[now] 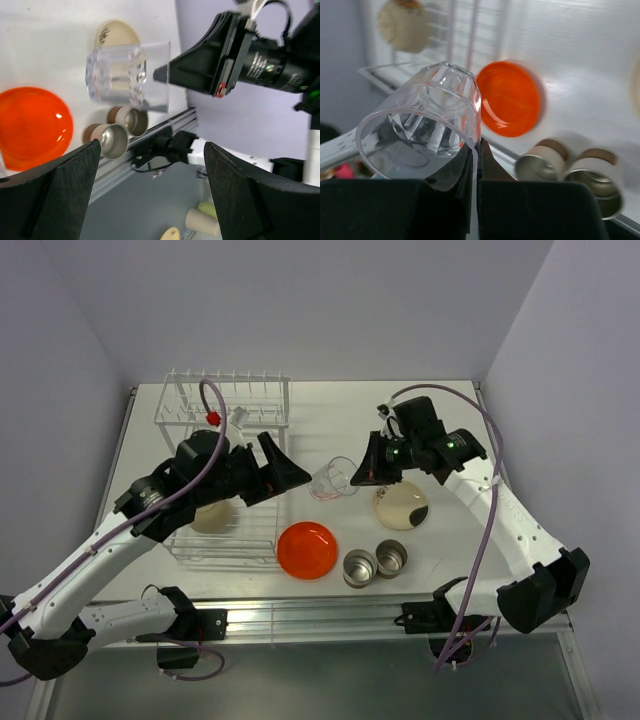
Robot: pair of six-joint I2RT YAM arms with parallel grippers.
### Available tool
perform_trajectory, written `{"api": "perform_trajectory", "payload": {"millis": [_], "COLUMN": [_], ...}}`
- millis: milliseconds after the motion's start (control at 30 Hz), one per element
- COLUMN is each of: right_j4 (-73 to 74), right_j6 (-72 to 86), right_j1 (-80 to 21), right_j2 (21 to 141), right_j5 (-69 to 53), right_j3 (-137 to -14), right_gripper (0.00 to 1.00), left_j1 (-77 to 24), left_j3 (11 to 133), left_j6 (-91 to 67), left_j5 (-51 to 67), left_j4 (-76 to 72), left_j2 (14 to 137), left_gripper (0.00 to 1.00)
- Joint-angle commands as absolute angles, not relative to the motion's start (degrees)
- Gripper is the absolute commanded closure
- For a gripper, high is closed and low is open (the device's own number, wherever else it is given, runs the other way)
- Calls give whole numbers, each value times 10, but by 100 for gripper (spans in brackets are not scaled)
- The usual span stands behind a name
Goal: Load the mixed dishes into the dish rack
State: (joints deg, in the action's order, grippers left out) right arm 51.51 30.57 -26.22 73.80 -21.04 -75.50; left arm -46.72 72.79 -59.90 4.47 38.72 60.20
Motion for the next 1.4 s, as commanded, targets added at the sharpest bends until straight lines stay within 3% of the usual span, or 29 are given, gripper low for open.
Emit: {"api": "perform_trajectory", "payload": {"millis": [0,133,367,600,933,1033,1267,1367], "right_j4": [493,387,238,200,50,-43,-587,-599], "right_j6": [322,401,539,583,700,764,1161,1174], "right_j1": [-242,-241,-243,-250,-259,-260,-264,-264], "right_j2": [722,694,674,671,680,685,722,735], "right_j5": [-413,-538,-625,-640,-666,-673,-664,-661], "right_j3": [-767,-704,-655,-665,-643,-611,-492,-494], "right_gripper": [100,100,100,100,100,100,100,100], "left_j1": [-443,-410,-388,-386,-386,-386,-386,-386], "left_j3": [708,676,670,721,650,632,588,577], "left_j6": [-616,-629,-625,-590,-628,-637,-678,-685], "left_j5": [99,140,173,139,233,253,294,297], "left_j4": [289,253,250,336,204,154,63,48], "left_j2": [563,533,527,545,529,522,513,510], "left_gripper": [9,9,10,10,11,10,11,11]}}
